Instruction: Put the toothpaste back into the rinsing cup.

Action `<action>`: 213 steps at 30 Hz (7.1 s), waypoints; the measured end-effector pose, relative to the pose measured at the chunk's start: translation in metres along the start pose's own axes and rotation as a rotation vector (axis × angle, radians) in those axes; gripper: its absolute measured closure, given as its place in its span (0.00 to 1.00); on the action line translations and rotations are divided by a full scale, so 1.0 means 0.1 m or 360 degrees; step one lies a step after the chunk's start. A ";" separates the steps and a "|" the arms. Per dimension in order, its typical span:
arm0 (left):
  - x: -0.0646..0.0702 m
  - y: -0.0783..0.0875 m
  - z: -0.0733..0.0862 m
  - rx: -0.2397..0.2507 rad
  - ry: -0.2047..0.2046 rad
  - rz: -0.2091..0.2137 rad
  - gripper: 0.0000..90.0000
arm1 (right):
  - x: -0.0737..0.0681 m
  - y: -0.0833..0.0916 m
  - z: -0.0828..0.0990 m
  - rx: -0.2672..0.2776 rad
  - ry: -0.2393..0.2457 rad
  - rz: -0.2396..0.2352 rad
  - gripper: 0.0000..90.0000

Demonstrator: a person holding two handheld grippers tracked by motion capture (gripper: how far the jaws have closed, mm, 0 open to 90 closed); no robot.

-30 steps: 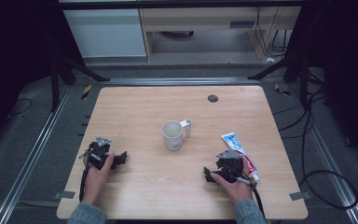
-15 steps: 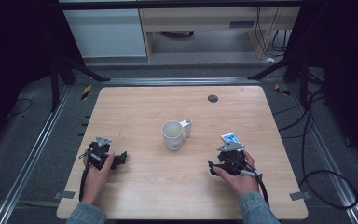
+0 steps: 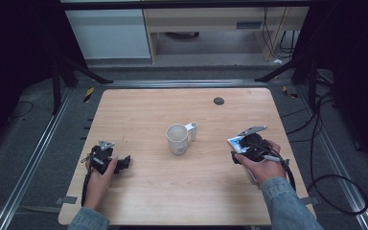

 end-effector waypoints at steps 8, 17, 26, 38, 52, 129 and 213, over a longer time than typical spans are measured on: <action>0.00 0.00 0.00 -0.0001 0.0001 0.0000 0.00 | 0.16 0.05 -0.08 -0.0076 -0.0016 0.0003 0.32; 0.00 0.00 0.00 -0.0006 -0.0002 0.0003 0.00 | 0.32 -0.10 -0.15 -0.0235 -0.0035 0.0027 0.36; -0.01 -0.01 -0.01 -0.0008 -0.0013 0.0012 0.00 | 0.36 -0.46 -0.14 -0.0442 -0.0073 -0.0062 0.38; -0.01 -0.02 -0.02 0.0000 -0.0009 0.0013 0.00 | 0.42 -0.75 -0.10 -0.0606 -0.0093 -0.0095 0.37; -0.01 -0.03 -0.03 0.0002 -0.0014 0.0019 0.00 | 0.45 -0.97 -0.06 -0.0708 -0.0154 -0.0144 0.40; -0.01 -0.03 -0.04 -0.0001 -0.0010 0.0013 0.00 | 0.58 -0.08 -0.14 -0.0299 -0.0273 -0.0238 0.81; -0.01 -0.05 -0.05 -0.0004 -0.0004 0.0001 0.00 | -0.53 0.13 -0.62 0.0426 -0.0140 -0.0119 0.81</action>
Point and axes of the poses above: each handheld gripper's, and its own axes: y roughly backward along the jaws, z roughly out of its underside, x roughly to its right, the point moved 2 cm from there along -y, roughly forward along the jaws, and after that the axes turned 5 degrees about y, right-handed, at the moved point
